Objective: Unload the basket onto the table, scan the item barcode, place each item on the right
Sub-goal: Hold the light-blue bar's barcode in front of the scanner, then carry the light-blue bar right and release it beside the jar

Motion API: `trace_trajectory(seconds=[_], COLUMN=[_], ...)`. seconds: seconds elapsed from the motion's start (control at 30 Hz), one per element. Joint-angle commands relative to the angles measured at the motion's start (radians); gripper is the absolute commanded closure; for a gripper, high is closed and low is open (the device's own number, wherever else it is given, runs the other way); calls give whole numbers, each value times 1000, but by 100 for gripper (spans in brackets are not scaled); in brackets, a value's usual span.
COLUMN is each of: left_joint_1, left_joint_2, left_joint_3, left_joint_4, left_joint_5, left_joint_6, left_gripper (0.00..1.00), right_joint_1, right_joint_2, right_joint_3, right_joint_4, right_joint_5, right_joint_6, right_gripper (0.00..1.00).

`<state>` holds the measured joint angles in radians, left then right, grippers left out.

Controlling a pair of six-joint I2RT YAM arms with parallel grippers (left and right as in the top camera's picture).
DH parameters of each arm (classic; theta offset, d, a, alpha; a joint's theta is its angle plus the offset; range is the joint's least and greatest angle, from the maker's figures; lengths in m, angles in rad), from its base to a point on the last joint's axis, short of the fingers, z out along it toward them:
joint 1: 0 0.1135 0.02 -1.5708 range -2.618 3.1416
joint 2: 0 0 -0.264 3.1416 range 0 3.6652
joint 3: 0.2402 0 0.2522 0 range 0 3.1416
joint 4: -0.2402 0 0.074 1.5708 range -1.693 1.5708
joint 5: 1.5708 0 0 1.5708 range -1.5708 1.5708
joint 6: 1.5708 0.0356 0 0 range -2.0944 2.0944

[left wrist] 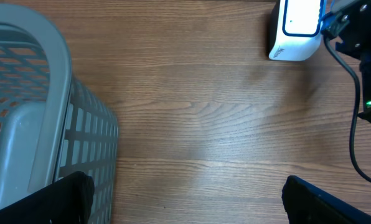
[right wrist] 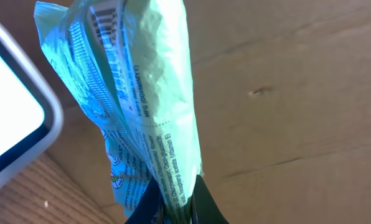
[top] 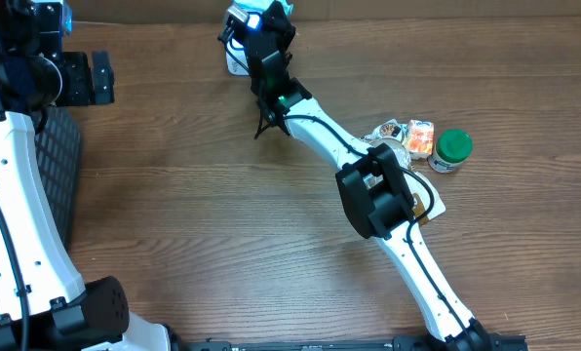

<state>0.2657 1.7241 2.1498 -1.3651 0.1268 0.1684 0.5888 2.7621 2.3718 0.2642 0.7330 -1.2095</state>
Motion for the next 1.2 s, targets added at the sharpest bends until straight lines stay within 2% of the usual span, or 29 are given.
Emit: trace_trajectory(seconds=[0.0, 0.37, 0.5, 0.57, 0.77, 1.07, 1.17], left_joint_1=[2, 2, 2, 2, 2, 2, 2], left_joint_2=[3, 3, 3, 3, 3, 3, 3], left_joint_3=[20, 20, 20, 20, 20, 20, 20], left_joint_4=[1, 1, 1, 1, 1, 1, 1], left_joint_5=[0, 0, 0, 0, 0, 0, 0], left_joint_6=[19, 19, 19, 19, 19, 19, 19], left_gripper=[1, 1, 0, 0, 1, 1, 1], right_joint_1=[-7, 1, 3, 1, -8, -28, -58], right_joint_2=[0, -8, -76, -135, -361, -726, -818], right_joint_3=[21, 21, 21, 21, 21, 21, 21], right_joint_4=[19, 91, 74, 7, -412, -1115, -1326], right_joint_5=[-17, -18, -24, -34, -158, -434, -539], right_joint_6=[0, 6, 163, 255, 551, 1131, 1228], right_gripper=[96, 96, 96, 96, 96, 96, 96])
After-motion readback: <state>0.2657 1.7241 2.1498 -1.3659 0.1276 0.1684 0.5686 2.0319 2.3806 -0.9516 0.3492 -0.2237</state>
